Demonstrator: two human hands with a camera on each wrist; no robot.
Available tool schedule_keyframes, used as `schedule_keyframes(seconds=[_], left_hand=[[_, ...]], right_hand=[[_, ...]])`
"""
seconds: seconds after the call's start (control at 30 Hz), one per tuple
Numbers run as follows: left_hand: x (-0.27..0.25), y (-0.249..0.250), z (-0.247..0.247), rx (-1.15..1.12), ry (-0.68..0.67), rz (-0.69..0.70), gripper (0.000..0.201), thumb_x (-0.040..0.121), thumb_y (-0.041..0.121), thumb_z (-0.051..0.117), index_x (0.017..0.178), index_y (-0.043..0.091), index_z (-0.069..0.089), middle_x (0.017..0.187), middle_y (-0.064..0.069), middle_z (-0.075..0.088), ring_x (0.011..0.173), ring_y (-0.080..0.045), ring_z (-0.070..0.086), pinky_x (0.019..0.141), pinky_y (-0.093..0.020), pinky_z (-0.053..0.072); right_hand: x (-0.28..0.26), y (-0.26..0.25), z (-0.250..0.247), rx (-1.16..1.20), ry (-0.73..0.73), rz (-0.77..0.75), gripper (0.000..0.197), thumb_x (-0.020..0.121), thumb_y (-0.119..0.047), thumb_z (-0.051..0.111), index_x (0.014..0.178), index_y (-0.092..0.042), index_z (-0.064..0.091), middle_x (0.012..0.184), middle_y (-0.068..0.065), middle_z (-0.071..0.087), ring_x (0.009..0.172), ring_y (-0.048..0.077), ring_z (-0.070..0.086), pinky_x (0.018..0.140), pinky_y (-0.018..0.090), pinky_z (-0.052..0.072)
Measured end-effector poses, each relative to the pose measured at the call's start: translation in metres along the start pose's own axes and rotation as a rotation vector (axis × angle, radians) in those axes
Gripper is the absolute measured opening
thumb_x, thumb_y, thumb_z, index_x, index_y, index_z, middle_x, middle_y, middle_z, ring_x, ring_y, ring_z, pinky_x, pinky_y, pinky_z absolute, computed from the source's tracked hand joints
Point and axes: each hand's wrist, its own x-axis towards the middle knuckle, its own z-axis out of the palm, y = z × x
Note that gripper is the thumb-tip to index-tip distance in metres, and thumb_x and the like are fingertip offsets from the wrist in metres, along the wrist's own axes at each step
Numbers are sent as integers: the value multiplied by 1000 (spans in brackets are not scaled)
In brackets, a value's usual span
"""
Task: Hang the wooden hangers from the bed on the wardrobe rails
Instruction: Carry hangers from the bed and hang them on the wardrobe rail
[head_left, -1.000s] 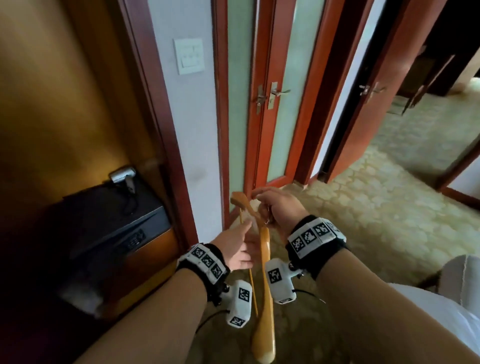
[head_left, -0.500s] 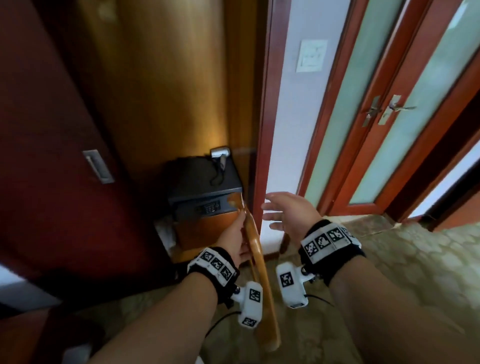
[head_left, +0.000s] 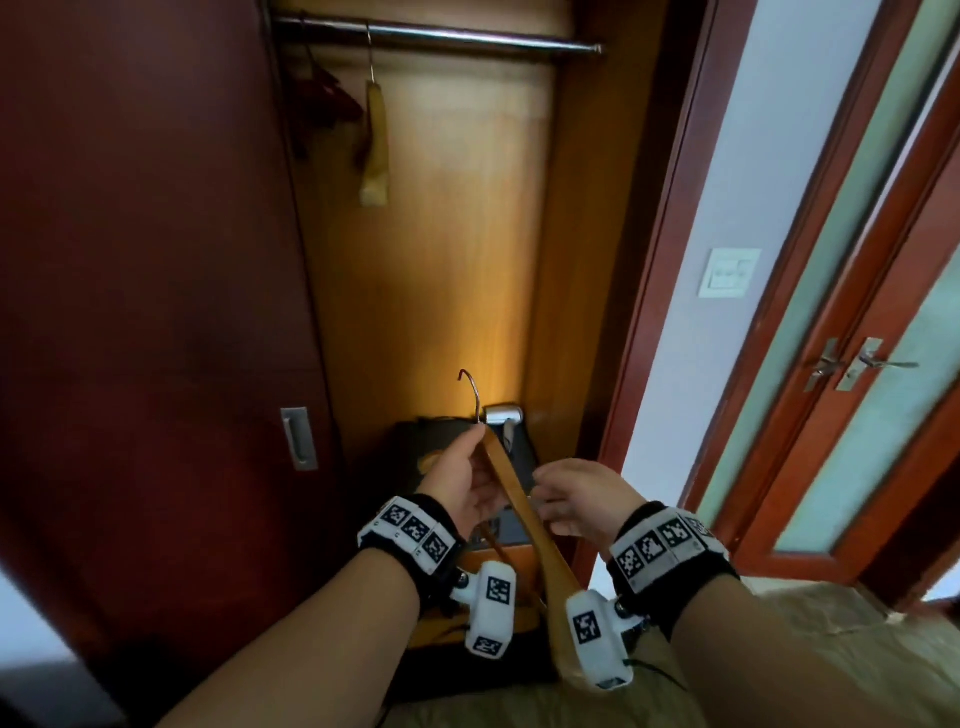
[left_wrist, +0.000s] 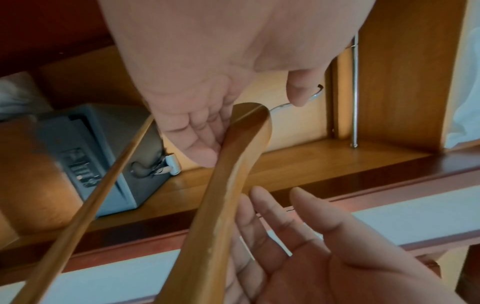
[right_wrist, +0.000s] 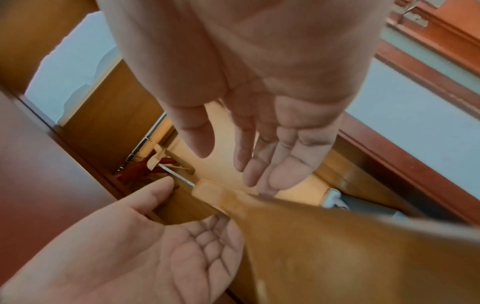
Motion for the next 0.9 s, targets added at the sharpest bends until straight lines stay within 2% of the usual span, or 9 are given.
schedule_keyframes(seconds=[0.1, 0.17, 0.33, 0.43, 0.5, 0.53, 0.73, 0.83, 0.9], left_hand=[[20, 42, -18, 33, -34, 51, 60, 87, 55, 68, 123, 8, 68, 114, -13, 74, 103, -28, 71, 91, -39, 57], [32, 72, -29, 75, -57, 81, 56, 87, 54, 68, 119, 9, 69, 110, -11, 75, 104, -28, 71, 98, -42, 54], [53, 136, -41, 136, -107, 142, 55, 86, 56, 69, 118, 11, 69, 109, -9, 74, 101, -27, 70, 80, -38, 55], [63, 165, -40, 191, -158, 170, 55, 87, 55, 67, 121, 11, 69, 106, -9, 72, 99, -27, 68, 83, -38, 52], [71, 185, -35, 248, -203, 195, 56, 87, 54, 66, 124, 11, 68, 111, -10, 73, 104, -27, 69, 92, -42, 52], [75, 196, -32, 279, -219, 208, 56, 87, 54, 67, 123, 12, 69, 115, -11, 73, 106, -28, 69, 97, -44, 51], [94, 249, 0, 380, -237, 295, 45, 91, 43, 64, 120, 8, 69, 117, -16, 72, 103, -28, 70, 90, -41, 54], [104, 273, 20, 447, -238, 338, 46, 92, 41, 64, 122, 7, 66, 119, -17, 71, 111, -33, 68, 100, -45, 53], [111, 291, 34, 470, -231, 360, 45, 91, 41, 65, 121, 7, 66, 117, -16, 73, 109, -32, 69, 97, -42, 54]], right_hand=[[20, -29, 30, 15, -64, -28, 22, 94, -20, 61, 111, -6, 63, 86, 8, 71, 77, 24, 66, 75, 37, 54], [34, -50, 49, 11, -99, -42, 22, 94, -19, 60, 110, -4, 62, 88, 11, 69, 81, 28, 66, 71, 36, 56], [63, -98, 77, -37, -114, -59, 25, 91, -20, 61, 111, -6, 64, 91, 10, 66, 79, 23, 65, 65, 31, 52], [80, -122, 85, -49, -141, -71, 28, 91, -18, 62, 115, -3, 61, 93, 11, 66, 79, 25, 67, 76, 41, 57], [93, -138, 88, -67, -149, -97, 29, 91, -17, 63, 116, -3, 60, 99, 15, 66, 88, 32, 68, 90, 51, 55], [99, -146, 90, -71, -156, -118, 28, 92, -16, 64, 116, -4, 59, 100, 16, 66, 91, 34, 68, 92, 53, 54], [134, -178, 83, 19, -254, -195, 21, 93, -3, 59, 113, 2, 57, 88, 13, 65, 75, 25, 67, 65, 35, 58], [158, -195, 73, 64, -300, -258, 16, 95, -3, 58, 111, 1, 57, 83, 11, 69, 75, 24, 69, 69, 39, 58], [175, -210, 64, 76, -315, -316, 19, 95, -4, 57, 113, 2, 57, 86, 13, 71, 79, 25, 70, 71, 39, 58]])
